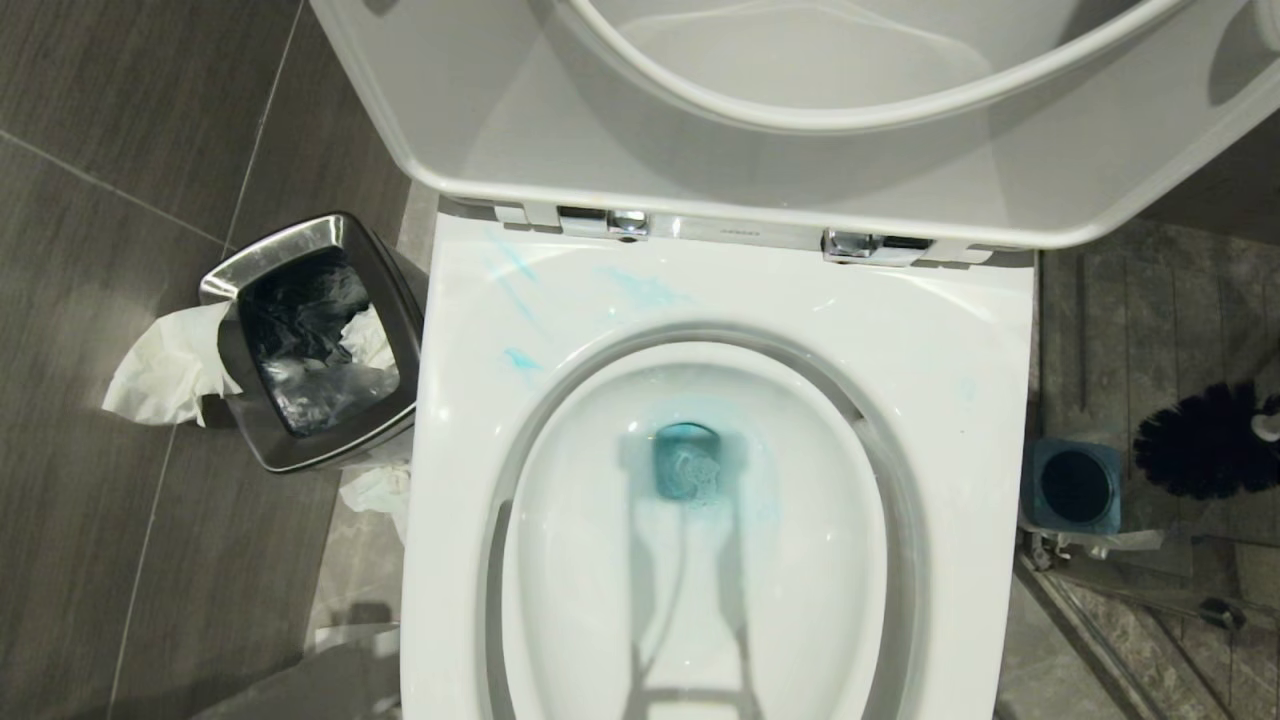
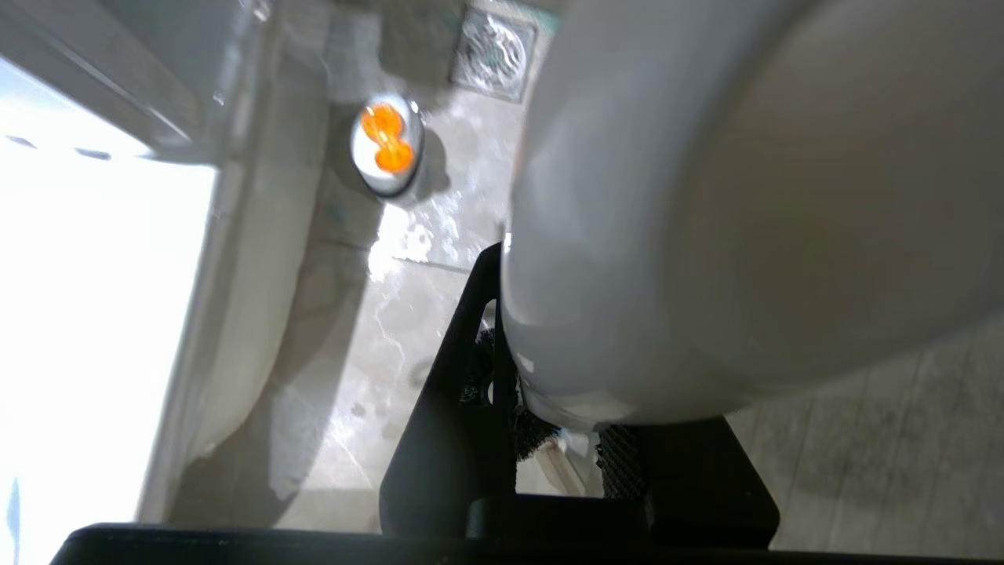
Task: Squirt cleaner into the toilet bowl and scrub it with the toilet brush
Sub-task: Scrub the toilet bowl
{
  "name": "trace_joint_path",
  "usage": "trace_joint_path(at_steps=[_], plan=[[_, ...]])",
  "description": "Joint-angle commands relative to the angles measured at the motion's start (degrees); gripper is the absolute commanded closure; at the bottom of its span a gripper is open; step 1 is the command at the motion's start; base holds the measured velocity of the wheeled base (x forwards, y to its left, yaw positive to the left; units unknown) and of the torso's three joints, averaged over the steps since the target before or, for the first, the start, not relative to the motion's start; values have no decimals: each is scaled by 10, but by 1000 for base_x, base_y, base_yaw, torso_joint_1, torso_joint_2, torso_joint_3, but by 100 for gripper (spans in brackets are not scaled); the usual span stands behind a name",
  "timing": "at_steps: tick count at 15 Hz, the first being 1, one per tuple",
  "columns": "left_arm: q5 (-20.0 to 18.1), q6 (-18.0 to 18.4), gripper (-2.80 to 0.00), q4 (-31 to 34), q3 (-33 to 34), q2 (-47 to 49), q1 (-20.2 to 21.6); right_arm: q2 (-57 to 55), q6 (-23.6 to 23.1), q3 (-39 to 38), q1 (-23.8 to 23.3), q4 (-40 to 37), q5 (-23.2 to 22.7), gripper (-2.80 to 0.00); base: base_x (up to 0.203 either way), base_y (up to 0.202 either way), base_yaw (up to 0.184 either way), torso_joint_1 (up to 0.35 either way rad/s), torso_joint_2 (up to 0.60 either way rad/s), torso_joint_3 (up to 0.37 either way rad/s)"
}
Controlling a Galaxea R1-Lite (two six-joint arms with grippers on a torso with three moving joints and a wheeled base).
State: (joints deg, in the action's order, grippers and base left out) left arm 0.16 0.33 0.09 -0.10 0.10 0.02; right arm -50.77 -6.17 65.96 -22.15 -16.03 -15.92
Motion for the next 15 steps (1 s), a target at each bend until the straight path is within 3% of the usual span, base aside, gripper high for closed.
trace_joint_path(at_steps=[1,5,15], plan=[[0,0,0,0,0,0,0,-13,8,26,0,-1,-5,0,0,0,0,0,0,0],[0,0,0,0,0,0,1,-27,25,75,0,-30,-20,0,0,0,0,0,0,0],[1,8,0,1,1,0,0,-21,52,77,1,-30,-39,0,0,0,0,0,0,0]])
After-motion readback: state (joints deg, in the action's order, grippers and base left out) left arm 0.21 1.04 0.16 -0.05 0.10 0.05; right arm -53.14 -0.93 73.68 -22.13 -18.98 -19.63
